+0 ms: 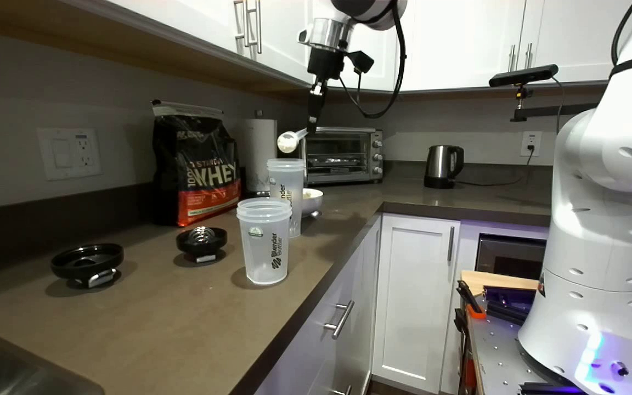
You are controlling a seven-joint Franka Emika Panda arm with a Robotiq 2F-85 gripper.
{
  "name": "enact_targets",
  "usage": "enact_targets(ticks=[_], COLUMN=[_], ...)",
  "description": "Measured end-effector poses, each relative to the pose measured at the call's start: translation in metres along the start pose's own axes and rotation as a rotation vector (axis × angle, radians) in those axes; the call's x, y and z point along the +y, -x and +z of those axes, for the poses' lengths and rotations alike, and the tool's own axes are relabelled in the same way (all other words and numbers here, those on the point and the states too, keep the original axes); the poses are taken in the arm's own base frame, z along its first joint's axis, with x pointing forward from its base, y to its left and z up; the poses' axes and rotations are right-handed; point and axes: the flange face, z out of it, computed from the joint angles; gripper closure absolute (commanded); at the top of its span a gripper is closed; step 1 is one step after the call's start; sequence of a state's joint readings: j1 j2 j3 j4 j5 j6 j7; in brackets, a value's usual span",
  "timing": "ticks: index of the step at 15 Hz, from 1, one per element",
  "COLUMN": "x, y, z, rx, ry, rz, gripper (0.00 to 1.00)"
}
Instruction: Scoop some powder from the bowl into the bigger cup
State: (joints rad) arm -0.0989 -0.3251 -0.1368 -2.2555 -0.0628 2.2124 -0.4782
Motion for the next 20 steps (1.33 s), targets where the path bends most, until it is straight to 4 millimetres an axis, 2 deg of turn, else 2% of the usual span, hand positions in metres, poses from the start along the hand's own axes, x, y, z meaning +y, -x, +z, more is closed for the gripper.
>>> enact_targets(ticks=[12,20], x=[-0.021,-0.028], y=[0.003,0.009], z=[0.009,0.003], rx=[0.053,0.052], ry=[0.101,0.147], rz=[-0.032,-0.051], gripper=[0.99,0.99])
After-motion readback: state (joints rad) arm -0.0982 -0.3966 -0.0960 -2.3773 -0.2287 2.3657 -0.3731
